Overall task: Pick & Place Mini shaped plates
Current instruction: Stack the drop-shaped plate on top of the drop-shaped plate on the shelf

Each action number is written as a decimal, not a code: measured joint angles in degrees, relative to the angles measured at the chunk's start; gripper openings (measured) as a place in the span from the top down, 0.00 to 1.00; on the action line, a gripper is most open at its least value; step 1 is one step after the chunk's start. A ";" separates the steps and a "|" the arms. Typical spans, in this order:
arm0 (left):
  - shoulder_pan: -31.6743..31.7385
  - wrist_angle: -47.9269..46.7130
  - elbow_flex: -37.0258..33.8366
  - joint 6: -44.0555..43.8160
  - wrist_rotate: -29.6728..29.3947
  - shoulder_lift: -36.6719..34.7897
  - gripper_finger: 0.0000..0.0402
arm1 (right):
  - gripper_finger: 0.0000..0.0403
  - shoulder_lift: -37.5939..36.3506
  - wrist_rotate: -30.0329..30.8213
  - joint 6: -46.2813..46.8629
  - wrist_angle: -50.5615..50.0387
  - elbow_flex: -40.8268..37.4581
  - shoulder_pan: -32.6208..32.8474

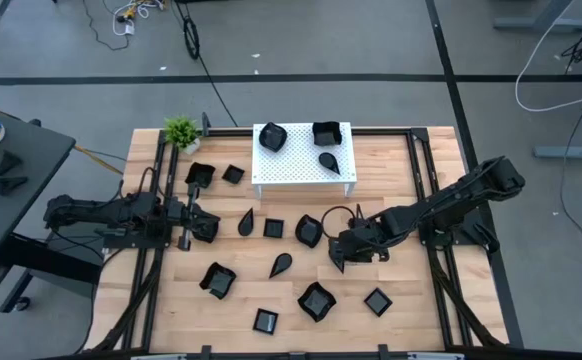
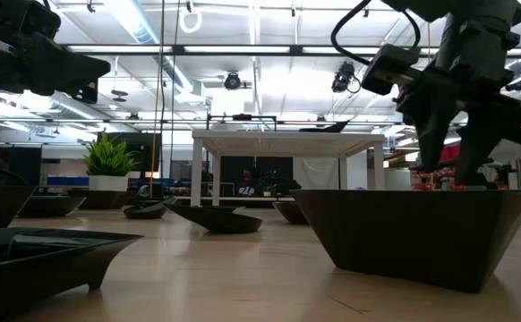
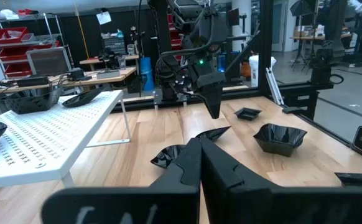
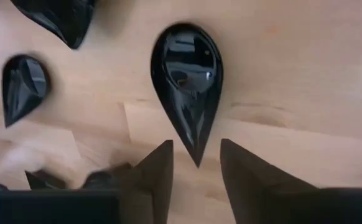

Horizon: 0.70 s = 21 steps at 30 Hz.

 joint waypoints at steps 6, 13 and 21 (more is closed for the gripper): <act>-0.01 0.00 -0.01 0.00 -0.02 -0.02 0.99 | 0.57 0.65 0.49 -0.59 0.36 0.00 0.00; -0.01 0.00 -0.01 0.00 0.00 -0.02 0.99 | 0.55 2.33 0.53 -1.22 2.34 -0.02 0.02; 0.00 0.00 -0.01 0.00 0.00 0.00 0.99 | 0.57 4.71 0.33 -1.37 4.63 -0.02 0.02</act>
